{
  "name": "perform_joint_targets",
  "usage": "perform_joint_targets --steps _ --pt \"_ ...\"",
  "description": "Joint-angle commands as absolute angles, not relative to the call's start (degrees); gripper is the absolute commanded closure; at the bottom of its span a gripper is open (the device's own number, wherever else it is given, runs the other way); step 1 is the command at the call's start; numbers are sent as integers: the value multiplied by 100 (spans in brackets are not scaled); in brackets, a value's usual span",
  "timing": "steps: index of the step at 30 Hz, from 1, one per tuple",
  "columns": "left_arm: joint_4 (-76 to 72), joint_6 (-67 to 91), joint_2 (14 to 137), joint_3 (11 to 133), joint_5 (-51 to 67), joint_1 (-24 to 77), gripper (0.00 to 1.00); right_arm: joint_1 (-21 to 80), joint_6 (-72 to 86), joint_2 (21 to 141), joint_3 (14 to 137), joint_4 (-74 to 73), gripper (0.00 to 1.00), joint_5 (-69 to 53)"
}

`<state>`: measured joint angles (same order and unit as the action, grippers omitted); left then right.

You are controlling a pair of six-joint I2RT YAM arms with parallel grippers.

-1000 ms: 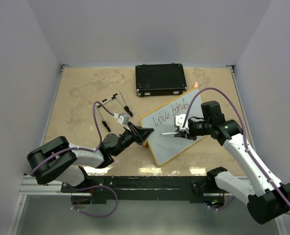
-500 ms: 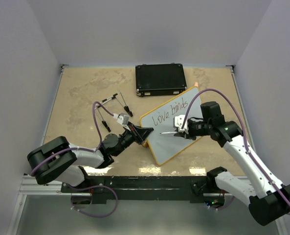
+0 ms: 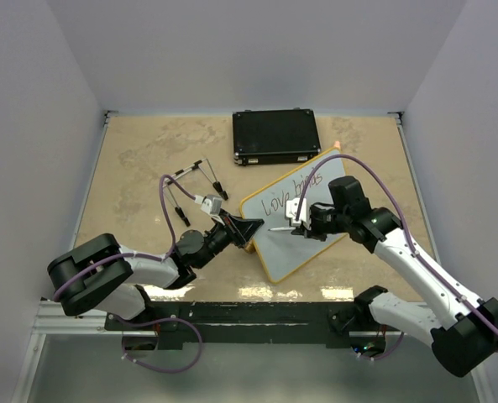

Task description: Write a sentence on the whiteboard

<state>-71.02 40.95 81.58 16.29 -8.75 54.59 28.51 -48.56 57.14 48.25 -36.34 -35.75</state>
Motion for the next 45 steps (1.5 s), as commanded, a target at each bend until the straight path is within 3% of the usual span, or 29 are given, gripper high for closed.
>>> perform_joint_targets --steps 1,45 --pt "-7110 3489 8227 1687 -1318 5449 100 2927 -4588 5730 4790 -3226 100 -3340" --pt "-7128 3454 8209 1652 -1327 5467 100 2962 -4720 5730 4649 -3305 100 -3103"
